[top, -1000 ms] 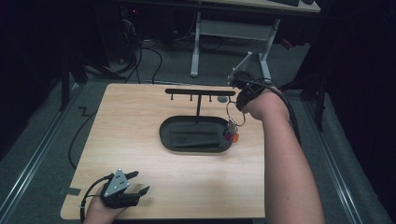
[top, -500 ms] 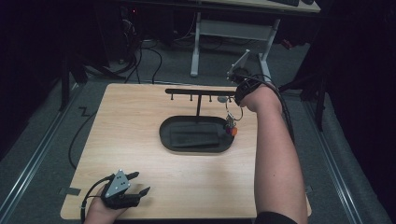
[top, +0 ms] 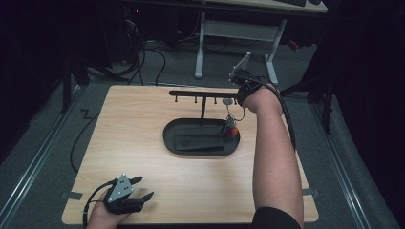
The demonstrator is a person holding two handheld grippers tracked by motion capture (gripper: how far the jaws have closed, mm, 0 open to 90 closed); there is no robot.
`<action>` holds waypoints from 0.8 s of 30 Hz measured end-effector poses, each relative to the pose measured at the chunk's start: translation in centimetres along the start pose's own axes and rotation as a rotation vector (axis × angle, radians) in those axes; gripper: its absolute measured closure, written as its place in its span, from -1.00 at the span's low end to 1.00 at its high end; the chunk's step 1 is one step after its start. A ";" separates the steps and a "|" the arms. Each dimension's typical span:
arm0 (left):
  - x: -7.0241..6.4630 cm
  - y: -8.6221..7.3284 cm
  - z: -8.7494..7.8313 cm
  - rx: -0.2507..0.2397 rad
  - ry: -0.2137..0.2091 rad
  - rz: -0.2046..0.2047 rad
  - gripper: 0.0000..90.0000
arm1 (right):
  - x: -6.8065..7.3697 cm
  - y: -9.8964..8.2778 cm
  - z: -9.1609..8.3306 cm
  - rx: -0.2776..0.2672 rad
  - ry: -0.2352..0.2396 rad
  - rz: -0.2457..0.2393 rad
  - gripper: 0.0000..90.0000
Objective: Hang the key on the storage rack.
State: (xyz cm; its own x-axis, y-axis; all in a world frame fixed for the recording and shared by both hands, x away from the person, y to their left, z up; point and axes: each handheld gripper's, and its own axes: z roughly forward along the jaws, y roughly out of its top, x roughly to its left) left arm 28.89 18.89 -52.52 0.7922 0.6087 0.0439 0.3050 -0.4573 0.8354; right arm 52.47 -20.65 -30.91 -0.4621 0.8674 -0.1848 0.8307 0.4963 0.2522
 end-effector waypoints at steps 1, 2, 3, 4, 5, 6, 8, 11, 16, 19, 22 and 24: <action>0.0 0.0 0.0 -0.002 0.001 -0.002 -0.30 | -0.1 0.0 0.1 0.002 0.004 0.001 0.94; 0.0 0.0 -0.1 -0.002 0.001 -0.002 -0.29 | -0.1 0.1 0.1 0.004 0.003 0.014 0.93; 0.1 0.0 -0.2 -0.001 0.000 -0.003 -0.29 | -0.2 0.1 0.2 0.001 0.007 0.008 0.93; 0.1 0.0 -0.2 -0.002 0.002 -0.002 -0.29 | -0.3 0.1 0.3 -0.002 0.007 0.005 0.93; 0.1 0.0 -0.2 -0.006 0.003 -0.003 -0.29 | -0.3 0.2 0.3 -0.004 0.004 0.011 0.92; 0.1 0.0 -0.2 -0.006 0.003 -0.002 -0.29 | -0.3 0.2 0.3 -0.005 0.001 0.011 0.92; 0.1 0.0 -0.2 -0.004 0.000 0.000 -0.29 | -0.3 0.2 0.3 -0.003 0.000 0.018 0.90; 0.0 0.0 -0.2 -0.002 -0.001 0.003 -0.29 | -0.1 0.2 0.4 -0.003 -0.010 0.019 0.84; 0.0 0.1 -0.1 0.003 -0.006 0.010 -0.29 | -0.1 0.0 0.6 -0.017 -0.026 0.028 0.76; 0.0 0.1 0.0 0.008 -0.006 0.014 -0.29 | -0.1 -0.5 0.6 -0.035 -0.032 0.039 0.70; -0.1 0.1 0.1 0.010 -0.009 0.017 -0.29 | -0.1 -0.9 0.3 -0.037 -0.028 0.044 0.63; -0.2 0.1 0.1 0.008 -0.007 0.017 -0.29 | 0.0 -1.2 0.1 -0.044 -0.037 0.043 0.58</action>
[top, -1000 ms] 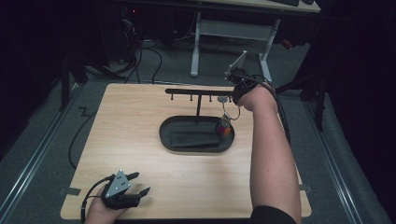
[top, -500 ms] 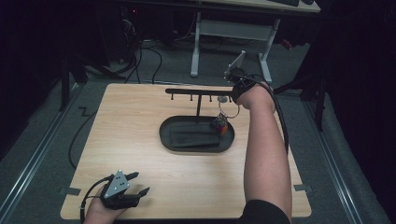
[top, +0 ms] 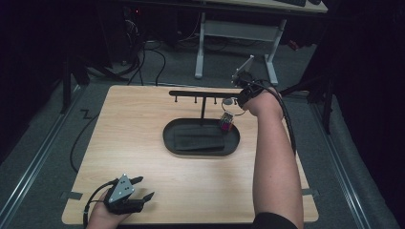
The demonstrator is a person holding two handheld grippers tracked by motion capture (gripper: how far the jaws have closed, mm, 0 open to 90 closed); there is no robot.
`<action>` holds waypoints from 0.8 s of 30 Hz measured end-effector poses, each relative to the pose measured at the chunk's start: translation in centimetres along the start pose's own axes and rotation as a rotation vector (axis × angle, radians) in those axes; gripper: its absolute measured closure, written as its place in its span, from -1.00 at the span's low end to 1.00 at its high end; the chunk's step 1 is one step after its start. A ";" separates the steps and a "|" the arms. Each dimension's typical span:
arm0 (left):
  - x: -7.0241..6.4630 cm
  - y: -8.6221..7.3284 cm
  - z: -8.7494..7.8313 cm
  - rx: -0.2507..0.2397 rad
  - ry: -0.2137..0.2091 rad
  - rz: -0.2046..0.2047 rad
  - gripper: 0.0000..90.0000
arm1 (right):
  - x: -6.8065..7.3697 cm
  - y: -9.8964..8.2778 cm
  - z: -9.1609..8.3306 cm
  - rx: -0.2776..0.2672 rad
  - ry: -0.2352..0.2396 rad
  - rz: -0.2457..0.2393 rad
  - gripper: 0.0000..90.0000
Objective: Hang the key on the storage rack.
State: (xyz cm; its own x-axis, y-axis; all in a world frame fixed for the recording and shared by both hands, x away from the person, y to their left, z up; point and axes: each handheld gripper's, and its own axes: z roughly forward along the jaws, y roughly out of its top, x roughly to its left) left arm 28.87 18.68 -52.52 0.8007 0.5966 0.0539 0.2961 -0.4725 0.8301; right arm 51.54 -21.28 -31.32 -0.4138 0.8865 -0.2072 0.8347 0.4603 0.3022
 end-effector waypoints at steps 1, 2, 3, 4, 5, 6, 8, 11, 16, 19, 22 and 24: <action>0.0 0.0 0.0 0.000 0.001 0.000 -0.29 | 0.0 -0.1 -0.2 -0.010 0.005 0.002 0.57; 0.0 0.0 0.0 0.001 0.001 0.000 -0.29 | 0.0 -0.3 -0.3 -0.019 0.008 0.009 0.55; 0.0 0.0 0.0 0.004 0.001 0.001 -0.29 | 0.0 -0.4 -0.5 -0.025 0.012 0.010 0.51; 0.0 0.0 0.0 0.004 0.001 0.001 -0.29 | 0.1 -0.6 -0.6 -0.027 0.012 0.026 0.47; 0.0 0.0 0.0 0.004 0.002 0.002 -0.29 | 0.0 -0.7 -0.8 -0.036 0.009 0.018 0.41; 0.0 0.0 0.0 0.003 0.002 0.002 -0.29 | 0.0 -0.9 -0.9 -0.040 0.005 0.023 0.36; 0.0 0.0 0.0 0.002 0.002 0.003 -0.29 | 0.1 -1.2 -1.0 -0.054 0.003 0.034 0.23; 0.0 0.1 0.2 0.005 -0.001 0.006 -0.29 | 0.4 -1.6 -1.0 -0.067 0.005 0.036 0.07; 0.1 0.1 0.4 0.006 -0.003 0.005 -0.29 | 1.0 -2.6 -1.0 -0.110 0.009 0.041 -0.15; 0.0 0.1 0.5 0.008 0.000 0.008 -0.30 | 1.3 -3.7 -0.8 -0.158 0.013 0.013 -0.19; -0.1 0.2 0.6 0.011 0.000 0.011 -0.30 | 1.6 -5.1 -0.9 -0.212 0.032 0.026 -0.20; -0.2 0.2 0.6 0.015 0.001 0.017 -0.30 | 1.7 -6.1 -1.0 -0.255 0.050 0.042 -0.21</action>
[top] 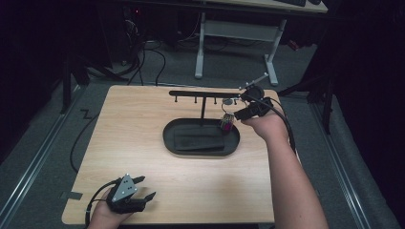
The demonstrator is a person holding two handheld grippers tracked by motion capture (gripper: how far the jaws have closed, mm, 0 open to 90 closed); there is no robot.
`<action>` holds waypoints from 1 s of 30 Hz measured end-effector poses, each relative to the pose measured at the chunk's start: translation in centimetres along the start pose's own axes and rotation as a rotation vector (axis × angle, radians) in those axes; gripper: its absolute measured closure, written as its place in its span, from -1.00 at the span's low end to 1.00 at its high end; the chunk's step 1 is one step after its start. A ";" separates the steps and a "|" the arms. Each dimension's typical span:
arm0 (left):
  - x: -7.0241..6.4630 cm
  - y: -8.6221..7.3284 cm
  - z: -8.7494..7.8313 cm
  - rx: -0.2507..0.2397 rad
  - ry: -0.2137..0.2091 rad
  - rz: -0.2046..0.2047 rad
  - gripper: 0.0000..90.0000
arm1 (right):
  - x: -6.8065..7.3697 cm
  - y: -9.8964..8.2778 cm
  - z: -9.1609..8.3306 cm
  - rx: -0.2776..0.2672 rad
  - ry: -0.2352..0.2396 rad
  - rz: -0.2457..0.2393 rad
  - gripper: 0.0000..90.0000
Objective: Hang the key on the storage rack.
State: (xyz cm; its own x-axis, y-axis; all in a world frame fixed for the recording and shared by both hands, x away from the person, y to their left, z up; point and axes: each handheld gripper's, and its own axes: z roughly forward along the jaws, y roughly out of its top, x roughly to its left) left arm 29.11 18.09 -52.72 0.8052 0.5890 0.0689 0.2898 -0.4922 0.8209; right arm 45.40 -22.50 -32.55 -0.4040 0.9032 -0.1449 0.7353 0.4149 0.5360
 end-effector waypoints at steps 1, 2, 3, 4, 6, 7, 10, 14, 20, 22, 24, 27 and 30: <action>0.0 0.0 0.0 -0.001 0.001 0.000 -0.30 | 0.1 -0.5 -0.1 -0.027 0.006 -0.001 -0.23; 0.0 0.0 0.0 0.004 0.001 0.002 -0.30 | 0.1 -1.0 -0.2 -0.046 0.008 -0.004 -0.24; -0.1 0.0 0.1 0.005 0.002 0.004 -0.30 | 0.1 -1.5 -0.3 -0.060 0.011 -0.004 -0.25; -0.1 0.0 0.1 0.004 0.004 0.005 -0.30 | 0.2 -2.1 -0.3 -0.074 0.022 0.008 -0.26; -0.1 0.0 0.1 0.003 0.004 0.006 -0.30 | 0.5 -3.3 -0.3 -0.090 0.036 0.012 -0.27; -0.1 0.0 0.1 0.006 0.003 0.007 -0.30 | 0.6 -4.0 -0.3 -0.097 0.038 0.014 -0.29; -0.1 -0.1 0.2 0.012 0.001 0.005 -0.30 | 1.0 -6.1 0.2 -0.102 0.039 0.031 -0.36; -0.2 -0.1 0.3 0.016 0.003 0.009 -0.30 | 1.4 -9.2 0.9 -0.118 0.061 0.052 -0.40; -0.2 -0.1 0.3 0.016 0.006 0.007 -0.30 | 2.3 -14.0 2.5 -0.137 0.028 0.056 -0.42; -0.3 -0.1 0.3 0.014 0.007 0.008 -0.30 | 2.7 -15.7 3.2 -0.151 0.041 0.073 -0.44; -0.3 -0.1 0.3 0.015 0.008 0.008 -0.30 | 3.0 -17.3 3.9 -0.166 0.037 0.088 -0.48; -0.3 -0.1 0.3 0.019 0.010 0.008 -0.30 | 3.6 -19.5 4.9 -0.196 0.031 0.117 -0.53; -0.4 -0.1 0.3 0.020 0.011 0.011 -0.30 | 4.1 -21.4 5.7 -0.219 0.031 0.147 -0.58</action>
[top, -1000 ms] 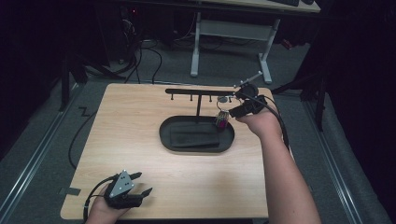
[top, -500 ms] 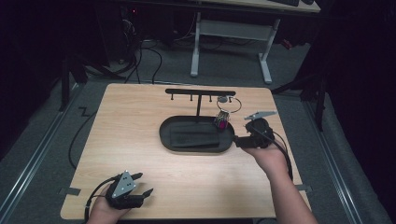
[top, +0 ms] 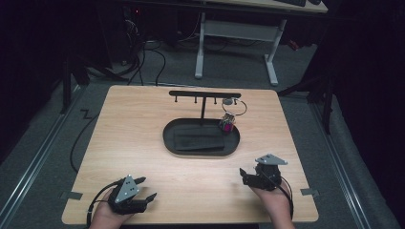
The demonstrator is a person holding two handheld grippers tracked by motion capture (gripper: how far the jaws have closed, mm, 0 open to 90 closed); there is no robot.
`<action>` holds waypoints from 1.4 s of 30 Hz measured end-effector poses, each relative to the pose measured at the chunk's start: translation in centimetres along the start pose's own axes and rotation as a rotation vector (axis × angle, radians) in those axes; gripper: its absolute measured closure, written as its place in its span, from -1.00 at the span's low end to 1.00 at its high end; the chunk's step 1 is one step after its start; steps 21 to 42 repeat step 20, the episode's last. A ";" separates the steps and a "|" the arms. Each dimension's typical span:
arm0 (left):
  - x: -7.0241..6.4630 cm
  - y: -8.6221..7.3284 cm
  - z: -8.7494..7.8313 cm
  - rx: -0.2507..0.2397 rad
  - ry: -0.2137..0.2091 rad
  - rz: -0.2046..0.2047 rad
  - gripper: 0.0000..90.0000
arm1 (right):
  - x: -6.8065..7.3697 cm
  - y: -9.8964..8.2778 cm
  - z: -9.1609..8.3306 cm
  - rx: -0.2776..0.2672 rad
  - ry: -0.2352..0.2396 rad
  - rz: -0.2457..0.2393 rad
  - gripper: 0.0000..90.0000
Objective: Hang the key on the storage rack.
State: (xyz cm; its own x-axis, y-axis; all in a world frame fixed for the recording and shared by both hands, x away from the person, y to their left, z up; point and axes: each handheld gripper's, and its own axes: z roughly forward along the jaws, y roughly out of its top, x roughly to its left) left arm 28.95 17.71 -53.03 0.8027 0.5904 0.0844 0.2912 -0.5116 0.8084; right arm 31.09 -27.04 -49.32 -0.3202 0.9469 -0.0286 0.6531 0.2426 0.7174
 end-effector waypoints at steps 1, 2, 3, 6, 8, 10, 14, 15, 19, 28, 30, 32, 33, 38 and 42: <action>0.0 0.0 0.0 0.000 0.001 0.001 -0.30 | 0.0 -0.7 0.1 -0.002 -0.001 0.007 -0.58; 0.0 0.0 0.0 0.002 0.002 0.003 -0.30 | 0.1 -1.4 0.2 0.000 -0.007 0.008 -0.59; 0.0 0.0 0.1 0.003 0.000 0.002 -0.30 | 0.1 -2.1 0.3 0.002 -0.012 0.010 -0.61; -0.1 0.0 0.1 0.010 0.000 0.007 -0.30 | 0.2 -3.8 -0.2 -0.014 -0.030 0.007 -0.62; 0.0 0.0 0.2 0.012 0.000 0.007 -0.30 | 0.4 -4.9 -1.0 -0.061 -0.024 0.008 -0.56; 0.0 0.0 0.2 0.009 0.002 0.004 -0.30 | 0.7 -5.2 -1.5 -0.067 -0.004 0.014 -0.59; -0.1 0.1 0.3 0.016 0.002 0.007 -0.30 | 0.8 -5.4 -1.5 -0.066 0.005 0.012 -0.60; -0.1 0.1 0.3 0.015 0.002 0.007 -0.30 | 0.7 -5.5 -1.4 -0.066 0.006 0.016 -0.60; -0.2 0.2 0.2 0.014 0.008 0.022 -0.30 | 0.4 -5.7 -1.5 -0.070 0.012 0.031 -0.55; -0.2 0.2 0.2 0.013 0.012 0.029 -0.30 | 0.3 -5.7 -1.5 -0.074 0.016 0.032 -0.55; -0.2 0.2 0.2 0.013 0.012 0.029 -0.30 | 0.3 -5.7 -1.5 -0.074 0.016 0.032 -0.55; -0.2 0.2 0.2 0.013 0.012 0.029 -0.30 | 0.3 -5.7 -1.5 -0.074 0.016 0.032 -0.55; -0.2 0.2 0.2 0.013 0.012 0.029 -0.30 | 0.3 -5.7 -1.5 -0.074 0.016 0.032 -0.55; -0.2 0.2 0.2 0.013 0.012 0.029 -0.30 | 0.3 -5.7 -1.5 -0.074 0.016 0.032 -0.55; -0.2 0.2 0.2 0.013 0.012 0.029 -0.30 | 0.3 -5.7 -1.5 -0.074 0.016 0.032 -0.55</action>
